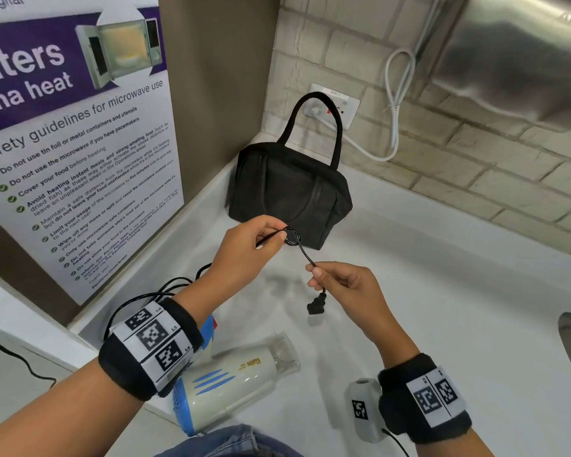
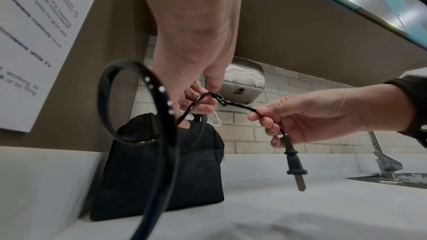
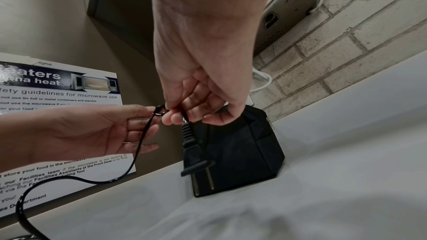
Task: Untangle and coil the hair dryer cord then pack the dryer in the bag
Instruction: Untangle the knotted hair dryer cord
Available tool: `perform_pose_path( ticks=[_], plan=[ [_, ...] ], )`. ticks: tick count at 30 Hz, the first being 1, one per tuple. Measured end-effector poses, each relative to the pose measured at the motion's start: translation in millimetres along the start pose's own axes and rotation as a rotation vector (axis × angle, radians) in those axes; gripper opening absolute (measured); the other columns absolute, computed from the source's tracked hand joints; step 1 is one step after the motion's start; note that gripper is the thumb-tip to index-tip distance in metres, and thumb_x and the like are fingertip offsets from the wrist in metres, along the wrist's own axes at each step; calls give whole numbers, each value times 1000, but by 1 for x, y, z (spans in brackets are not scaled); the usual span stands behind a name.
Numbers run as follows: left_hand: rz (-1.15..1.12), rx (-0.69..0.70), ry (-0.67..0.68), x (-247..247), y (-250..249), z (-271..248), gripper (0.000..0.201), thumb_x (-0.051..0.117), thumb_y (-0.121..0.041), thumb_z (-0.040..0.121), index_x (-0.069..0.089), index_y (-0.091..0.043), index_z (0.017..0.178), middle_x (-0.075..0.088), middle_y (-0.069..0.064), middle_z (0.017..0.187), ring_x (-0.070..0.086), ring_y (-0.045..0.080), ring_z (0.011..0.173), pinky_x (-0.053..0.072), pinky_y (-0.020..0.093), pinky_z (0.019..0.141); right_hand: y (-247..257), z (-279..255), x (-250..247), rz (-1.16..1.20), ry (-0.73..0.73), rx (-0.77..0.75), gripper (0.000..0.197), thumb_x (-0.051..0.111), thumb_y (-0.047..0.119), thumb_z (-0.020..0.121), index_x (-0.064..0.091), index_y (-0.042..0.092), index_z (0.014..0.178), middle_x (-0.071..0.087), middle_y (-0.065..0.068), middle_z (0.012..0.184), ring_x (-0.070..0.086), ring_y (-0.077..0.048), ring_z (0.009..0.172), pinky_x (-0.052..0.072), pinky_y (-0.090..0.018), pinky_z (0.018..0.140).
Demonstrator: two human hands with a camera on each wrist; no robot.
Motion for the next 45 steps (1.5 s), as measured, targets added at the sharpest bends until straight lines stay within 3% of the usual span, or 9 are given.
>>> perform_pose_path(
  ticks=[10,13,20,27,29,33,37,41,45],
  plan=[
    [45,62,41,7,-7,-3,25,57,-15,91,64,-18,115,66,-9,96,61,1,86,45,2,75,13,-1,4,-52,-63,-46,11,67,22,86,75,16,87,74,0,74,66,-12,70,52,-21,68],
    [66,84,35,9,-14,-4,22,56,-17,92,65,-17,111,66,-8,90,61,5,82,46,8,76,19,1,5,-54,-112,-64,11,66,22,87,75,16,87,73,1,74,64,-10,70,53,-28,63],
    [293,95,-24,7,-20,1,32,48,-17,95,58,-9,124,65,10,111,60,18,98,44,19,82,25,4,15,-73,-160,-93,11,66,24,87,75,18,86,73,5,72,64,-5,68,52,-21,67],
    [268,105,47,17,-22,-4,34,51,-17,94,57,-10,127,66,9,106,55,9,85,49,23,82,25,10,18,-58,-238,-82,13,64,26,88,74,20,84,71,8,71,63,-4,69,46,-24,56],
    [269,121,56,15,-25,-4,31,51,-16,94,59,-8,123,67,9,100,56,9,81,50,20,80,24,13,22,-43,-201,-50,14,62,26,89,73,18,88,72,6,73,63,-3,70,48,-22,57],
    [138,94,25,-6,-24,1,21,50,-12,93,65,-9,107,70,7,88,64,13,76,51,20,72,16,14,33,-55,40,-1,17,56,26,93,69,14,96,73,0,87,67,-7,81,52,-20,79],
    [88,41,-23,-17,-17,5,23,47,-13,94,65,-15,109,68,-4,86,63,0,72,47,7,66,2,6,31,-154,115,21,22,49,31,96,63,15,93,70,4,102,65,-6,86,49,-20,83],
    [154,41,-18,-10,-15,5,26,47,-17,95,62,-14,117,69,-1,91,63,7,76,44,5,67,4,1,24,-27,-6,32,21,45,30,98,61,19,93,56,3,64,53,-13,61,47,-25,61],
    [279,54,46,5,-17,-1,36,49,-15,95,53,-9,131,69,10,107,65,18,94,50,23,84,24,2,24,-144,-53,-59,20,52,27,95,70,20,93,52,21,52,44,-2,52,38,-17,56]
  ],
)
Point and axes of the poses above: each hand's wrist, its own z-axis towards the middle knuckle, its own x-axis out of the palm, y = z × x, the point moved 9 cm from there along z, towards the middle knuckle
